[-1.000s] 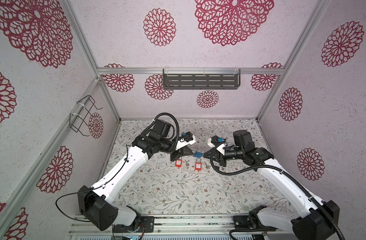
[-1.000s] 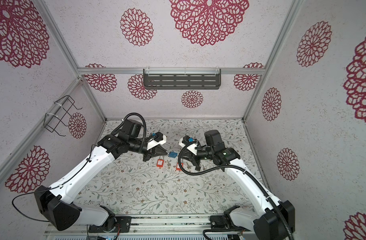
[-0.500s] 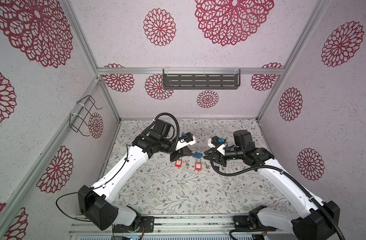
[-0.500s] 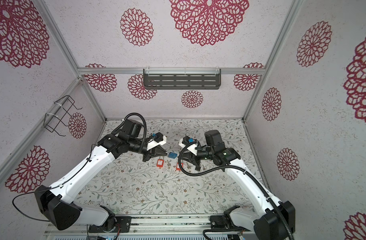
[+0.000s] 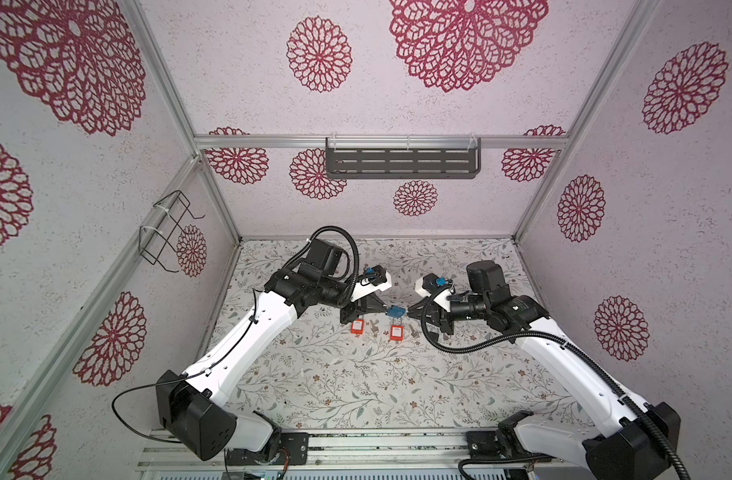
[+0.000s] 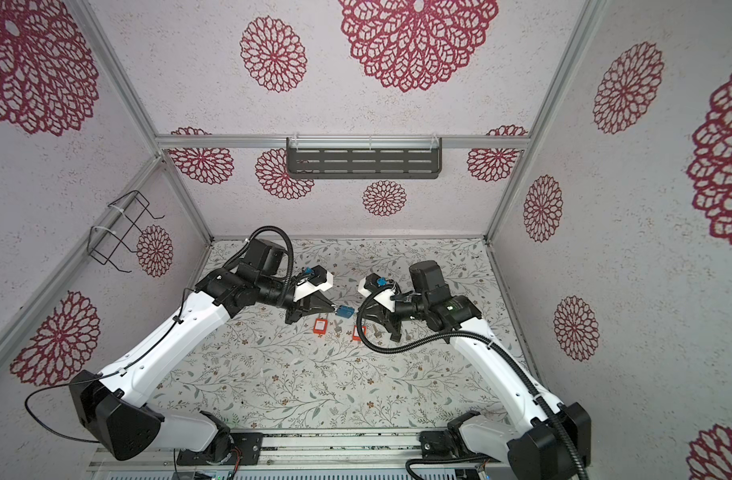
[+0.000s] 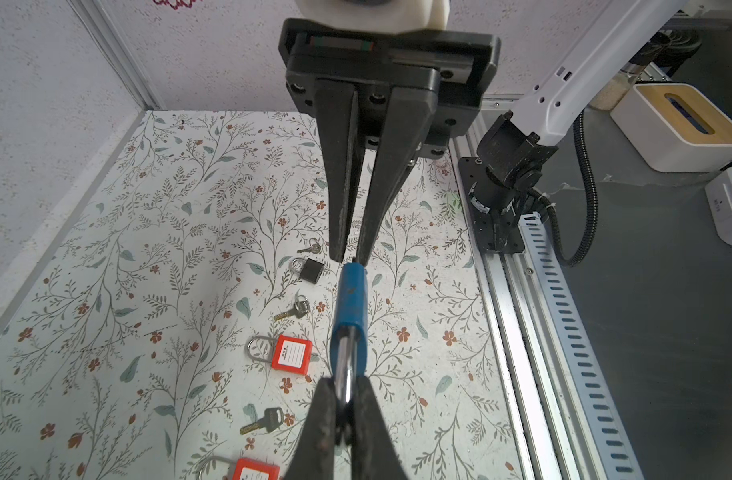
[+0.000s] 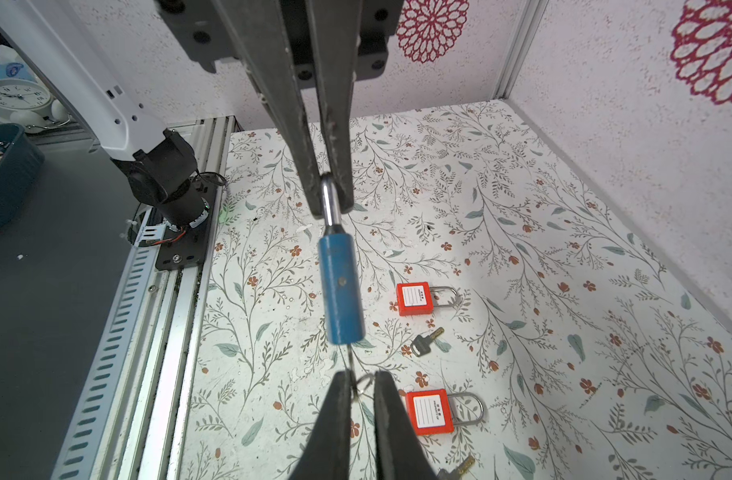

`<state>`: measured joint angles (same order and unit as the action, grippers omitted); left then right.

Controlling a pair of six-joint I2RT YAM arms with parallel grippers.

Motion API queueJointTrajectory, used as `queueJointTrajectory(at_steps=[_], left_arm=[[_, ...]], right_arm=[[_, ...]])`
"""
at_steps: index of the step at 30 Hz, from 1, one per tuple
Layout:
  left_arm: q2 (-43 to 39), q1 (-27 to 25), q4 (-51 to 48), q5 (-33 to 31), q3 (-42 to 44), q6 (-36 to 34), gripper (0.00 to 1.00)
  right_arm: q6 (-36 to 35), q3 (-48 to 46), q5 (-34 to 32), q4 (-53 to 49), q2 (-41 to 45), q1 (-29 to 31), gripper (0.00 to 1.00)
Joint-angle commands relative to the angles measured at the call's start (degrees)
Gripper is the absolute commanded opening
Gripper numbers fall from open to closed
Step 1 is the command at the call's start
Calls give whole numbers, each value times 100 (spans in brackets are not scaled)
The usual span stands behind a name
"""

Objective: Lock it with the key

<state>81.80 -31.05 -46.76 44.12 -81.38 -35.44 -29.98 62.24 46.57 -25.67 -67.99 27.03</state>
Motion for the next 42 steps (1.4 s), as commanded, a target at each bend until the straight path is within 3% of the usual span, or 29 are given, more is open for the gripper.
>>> queueJointTrajectory(at_steps=[1,11,22,42], left_arm=[[52,-49,53,194,-182,-90,0],[54,-51,70,211,-185,-108,0],[54,-46,37,259,-194,-130,0],[55,109,-293,274,-238,-321,0]], right_arm=[[-43,104,211,18,49,-22,12],[7,113,343,-41,-47,-21,12],[-24,96,336,-43,-39,-21,4],[-527,25,-202,-525,167,-39,0]])
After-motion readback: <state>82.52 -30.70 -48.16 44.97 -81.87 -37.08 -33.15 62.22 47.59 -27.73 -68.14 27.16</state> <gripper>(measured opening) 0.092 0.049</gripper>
